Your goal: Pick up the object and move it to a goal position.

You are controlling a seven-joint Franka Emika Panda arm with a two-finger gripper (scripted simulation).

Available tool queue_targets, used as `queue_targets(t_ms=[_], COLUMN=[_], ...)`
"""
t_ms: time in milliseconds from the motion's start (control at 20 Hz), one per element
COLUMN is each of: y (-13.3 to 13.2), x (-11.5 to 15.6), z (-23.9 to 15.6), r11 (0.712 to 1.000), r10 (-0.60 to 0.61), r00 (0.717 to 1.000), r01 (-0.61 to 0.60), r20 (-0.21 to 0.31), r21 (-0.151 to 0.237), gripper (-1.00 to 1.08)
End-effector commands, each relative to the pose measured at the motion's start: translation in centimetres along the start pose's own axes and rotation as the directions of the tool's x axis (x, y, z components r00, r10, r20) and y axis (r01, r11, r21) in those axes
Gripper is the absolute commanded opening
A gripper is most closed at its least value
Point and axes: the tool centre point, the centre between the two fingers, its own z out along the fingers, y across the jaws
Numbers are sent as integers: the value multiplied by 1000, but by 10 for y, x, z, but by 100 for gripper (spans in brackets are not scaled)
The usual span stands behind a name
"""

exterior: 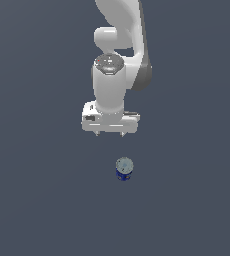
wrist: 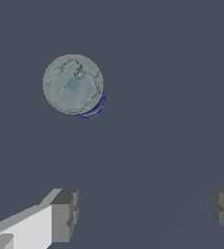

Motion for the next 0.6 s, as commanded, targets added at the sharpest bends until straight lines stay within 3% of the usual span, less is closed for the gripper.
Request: queue_targets(t_ms=[0, 550], y=[0, -38], x=[0, -3], z=[0, 3], r11=[1000, 999], r10=[0, -44], r00=[1000, 999], r01=[0, 44], r20=[0, 2], r21=[0, 5], gripper=[100, 100])
